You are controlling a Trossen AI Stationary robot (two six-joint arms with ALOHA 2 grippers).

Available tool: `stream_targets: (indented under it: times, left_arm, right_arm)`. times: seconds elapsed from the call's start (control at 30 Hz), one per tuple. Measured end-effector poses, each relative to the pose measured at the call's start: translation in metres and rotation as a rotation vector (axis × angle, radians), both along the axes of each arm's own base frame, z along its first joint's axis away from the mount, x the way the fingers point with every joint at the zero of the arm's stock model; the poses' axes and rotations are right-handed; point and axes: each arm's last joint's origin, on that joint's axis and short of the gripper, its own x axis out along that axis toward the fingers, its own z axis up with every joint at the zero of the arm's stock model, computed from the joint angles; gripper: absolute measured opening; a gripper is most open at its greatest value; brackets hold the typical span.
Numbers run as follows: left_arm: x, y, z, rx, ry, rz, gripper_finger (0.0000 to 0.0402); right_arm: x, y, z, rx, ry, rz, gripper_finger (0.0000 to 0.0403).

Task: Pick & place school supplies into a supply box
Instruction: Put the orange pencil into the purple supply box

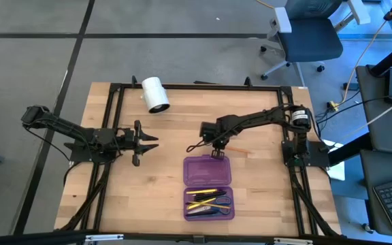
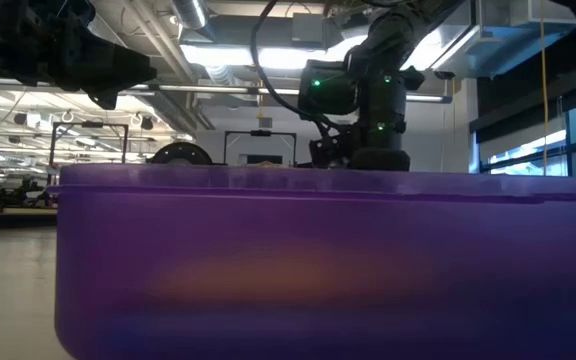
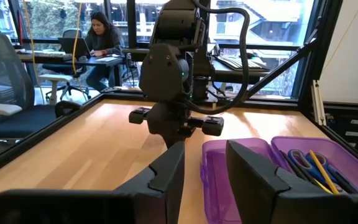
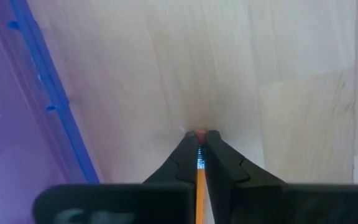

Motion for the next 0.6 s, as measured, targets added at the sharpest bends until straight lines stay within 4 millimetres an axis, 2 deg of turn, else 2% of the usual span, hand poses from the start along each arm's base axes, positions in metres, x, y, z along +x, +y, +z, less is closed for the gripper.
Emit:
stream_targets:
  times: [0.27,0.6]
  left_arm:
    - [0.0,0.0,0.0,0.0,0.0,0.0,0.0111]
    - [0.0,0.0,0.0,0.0,0.0,0.0,0.0112]
  right_arm:
    - [0.004,0.0,0.011,-0.001,0.024,0.001,0.0017]
    - [0.003,0.0,0.012,0.003,0.032,0.003,0.0017]
